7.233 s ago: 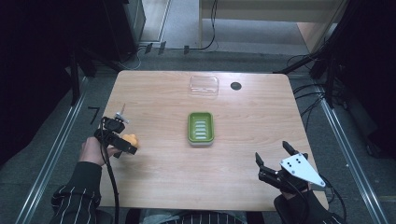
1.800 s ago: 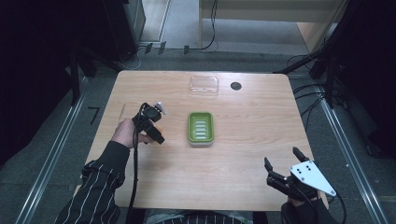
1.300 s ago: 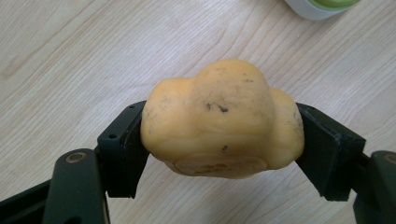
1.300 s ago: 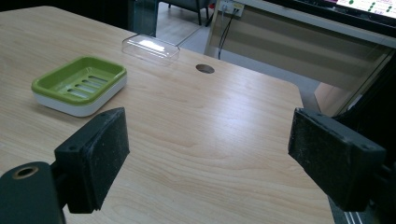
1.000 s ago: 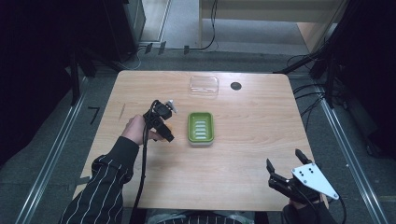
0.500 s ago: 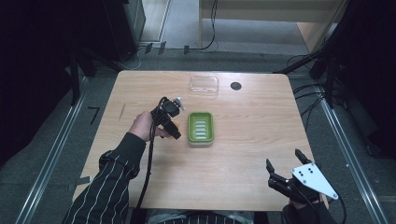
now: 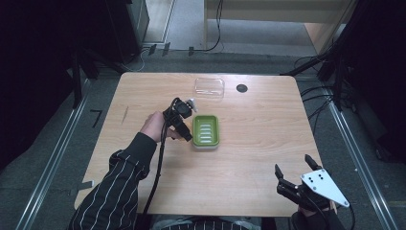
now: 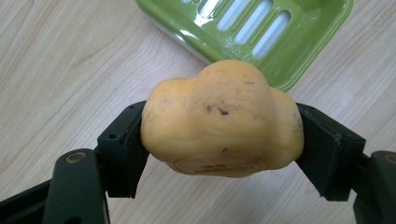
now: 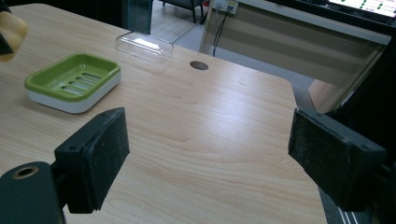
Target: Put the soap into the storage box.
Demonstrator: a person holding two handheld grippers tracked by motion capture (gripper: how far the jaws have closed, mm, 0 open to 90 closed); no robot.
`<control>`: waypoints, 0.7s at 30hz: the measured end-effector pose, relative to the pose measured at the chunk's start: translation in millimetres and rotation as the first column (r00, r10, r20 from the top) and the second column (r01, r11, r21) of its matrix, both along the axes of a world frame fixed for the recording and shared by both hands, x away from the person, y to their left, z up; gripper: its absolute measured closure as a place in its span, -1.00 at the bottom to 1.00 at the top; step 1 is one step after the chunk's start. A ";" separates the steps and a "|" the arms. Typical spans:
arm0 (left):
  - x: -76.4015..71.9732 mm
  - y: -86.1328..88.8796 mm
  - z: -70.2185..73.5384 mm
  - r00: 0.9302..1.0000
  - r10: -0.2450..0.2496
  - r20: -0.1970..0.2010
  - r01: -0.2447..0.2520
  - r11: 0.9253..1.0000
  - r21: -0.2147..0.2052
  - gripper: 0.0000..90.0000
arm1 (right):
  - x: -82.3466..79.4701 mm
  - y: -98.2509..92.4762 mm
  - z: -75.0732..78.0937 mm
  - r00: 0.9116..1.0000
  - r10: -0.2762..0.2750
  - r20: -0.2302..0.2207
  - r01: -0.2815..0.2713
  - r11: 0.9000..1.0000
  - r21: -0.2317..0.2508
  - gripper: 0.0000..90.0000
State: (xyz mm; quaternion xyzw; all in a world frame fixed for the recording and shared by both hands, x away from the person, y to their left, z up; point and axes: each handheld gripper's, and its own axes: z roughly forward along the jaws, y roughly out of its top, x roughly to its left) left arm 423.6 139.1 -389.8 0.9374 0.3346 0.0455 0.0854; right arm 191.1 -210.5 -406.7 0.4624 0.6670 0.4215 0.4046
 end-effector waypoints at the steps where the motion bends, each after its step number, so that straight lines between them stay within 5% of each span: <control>1: 0.5 -1.4 0.0 1.000 0.002 0.000 -0.002 1.000 -0.001 -0.42 | -0.3 -0.2 0.0 1.000 -0.001 0.000 0.001 1.000 0.000 -0.71; 21: 9.4 -22.7 1.5 0.999 -0.047 0.008 0.047 0.999 -0.006 -0.42 | -9.6 -7.5 -0.3 0.999 -0.039 0.000 0.039 0.999 -0.003 -0.71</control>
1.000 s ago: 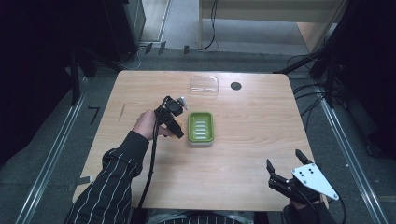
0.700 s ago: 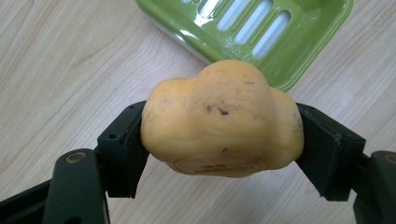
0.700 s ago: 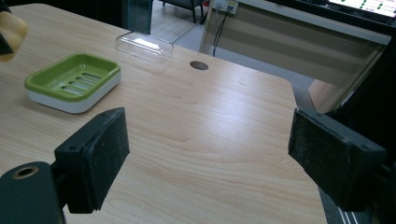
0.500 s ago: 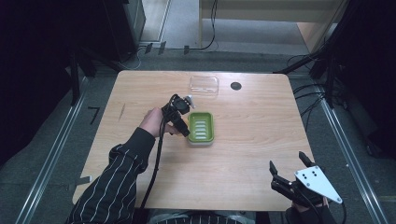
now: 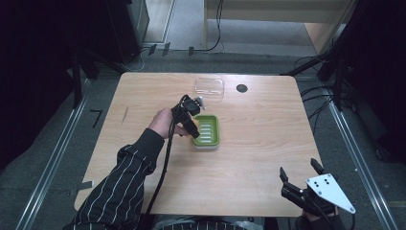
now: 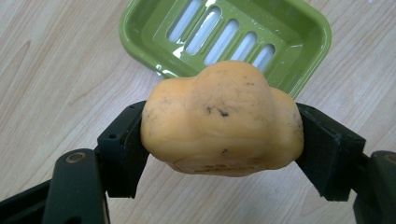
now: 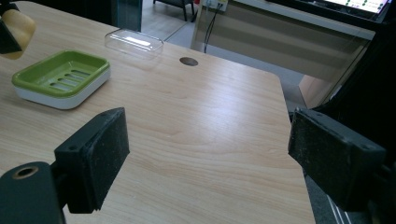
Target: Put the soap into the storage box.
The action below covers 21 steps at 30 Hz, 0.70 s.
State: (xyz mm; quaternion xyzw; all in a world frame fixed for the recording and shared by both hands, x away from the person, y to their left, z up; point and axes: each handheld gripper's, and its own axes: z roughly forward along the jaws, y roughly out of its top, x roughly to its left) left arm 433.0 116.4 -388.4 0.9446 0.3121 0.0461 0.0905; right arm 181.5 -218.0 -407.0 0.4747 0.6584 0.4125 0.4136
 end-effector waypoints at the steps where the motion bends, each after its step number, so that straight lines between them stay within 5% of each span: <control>1: 0.0 -1.2 -0.6 1.000 0.003 0.003 -0.003 1.000 -0.006 -0.42 | -0.5 0.1 0.0 1.000 -0.004 -0.002 0.004 1.000 0.004 -0.71; 21: 10.4 -19.5 -5.4 1.000 -0.024 0.001 0.024 1.000 -0.016 -0.42 | -6.5 -4.9 -0.6 1.000 -0.027 -0.002 0.027 1.000 -0.001 -0.71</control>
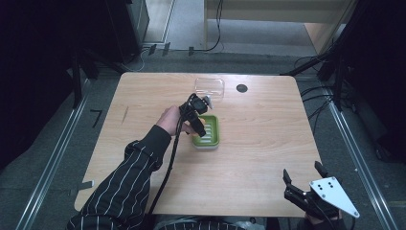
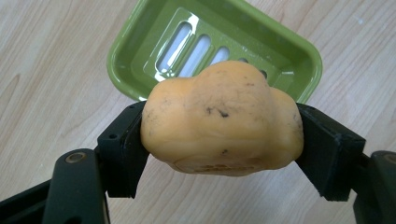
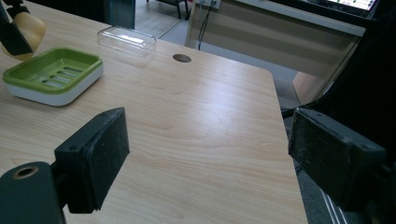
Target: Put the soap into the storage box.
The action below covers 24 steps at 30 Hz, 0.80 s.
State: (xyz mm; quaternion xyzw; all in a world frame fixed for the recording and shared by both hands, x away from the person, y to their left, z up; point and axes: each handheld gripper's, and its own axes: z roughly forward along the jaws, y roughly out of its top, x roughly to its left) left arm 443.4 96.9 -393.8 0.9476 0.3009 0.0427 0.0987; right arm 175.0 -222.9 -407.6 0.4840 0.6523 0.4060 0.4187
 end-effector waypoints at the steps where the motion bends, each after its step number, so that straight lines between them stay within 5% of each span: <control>1: 0.8 -1.1 0.0 1.000 -0.006 -0.003 0.006 1.000 0.006 -0.42 | -0.4 -0.1 0.0 1.000 -0.001 -0.001 0.001 1.000 0.001 -0.71; 24: 11.7 -17.4 -18.1 0.999 -0.020 -0.034 0.021 1.000 0.023 -0.42 | -6.5 -4.7 -0.3 1.000 -0.025 0.001 0.025 1.000 0.001 -0.71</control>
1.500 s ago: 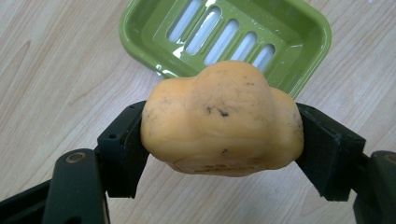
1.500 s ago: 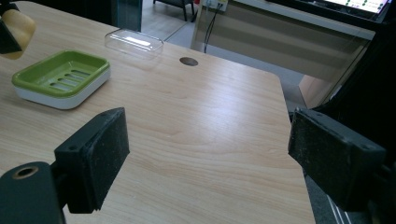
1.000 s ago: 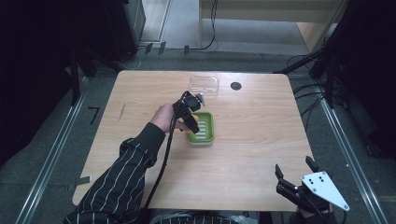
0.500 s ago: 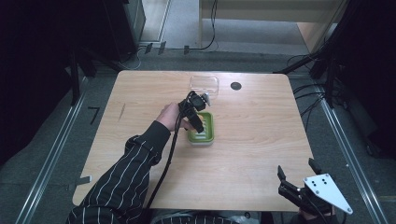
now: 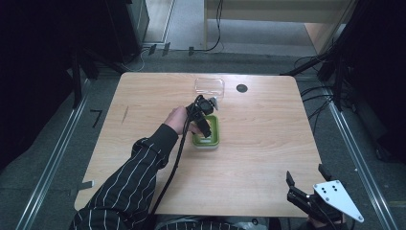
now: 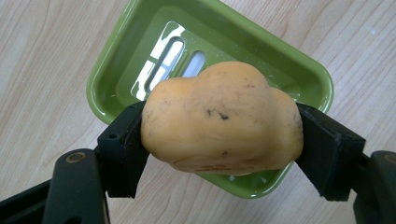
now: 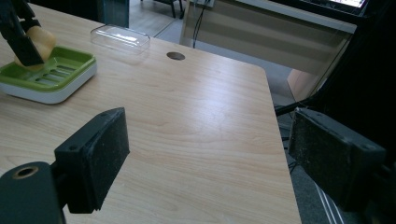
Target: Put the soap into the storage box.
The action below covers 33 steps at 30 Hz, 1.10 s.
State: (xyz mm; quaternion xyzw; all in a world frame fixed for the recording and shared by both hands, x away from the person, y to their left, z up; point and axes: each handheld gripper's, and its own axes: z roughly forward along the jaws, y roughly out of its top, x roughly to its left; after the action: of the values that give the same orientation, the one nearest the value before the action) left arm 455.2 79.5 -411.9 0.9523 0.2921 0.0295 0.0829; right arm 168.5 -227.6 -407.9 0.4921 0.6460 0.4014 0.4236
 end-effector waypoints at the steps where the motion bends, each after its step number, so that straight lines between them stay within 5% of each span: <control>1: 0.4 -0.6 -0.9 1.000 -0.001 0.001 0.001 1.000 0.004 -0.42 | -0.1 -0.1 0.0 1.000 -0.001 0.000 0.001 1.000 0.001 -0.71; 18: 4.6 -10.5 -19.0 0.998 -0.060 -0.004 0.060 0.997 0.056 -0.42 | -0.3 0.5 0.3 1.000 -0.002 -0.002 0.002 1.000 0.002 -0.71; 33: 5.4 -8.6 -21.4 0.997 -0.075 0.023 0.074 0.997 0.029 -0.43 | 1.3 1.3 0.3 1.000 0.004 -0.002 -0.004 1.000 0.001 -0.71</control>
State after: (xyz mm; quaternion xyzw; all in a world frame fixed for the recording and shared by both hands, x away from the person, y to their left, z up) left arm 460.6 70.9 -433.3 0.9632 0.2548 0.0419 0.0743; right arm 169.7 -226.3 -407.6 0.4914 0.6471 0.4023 0.4218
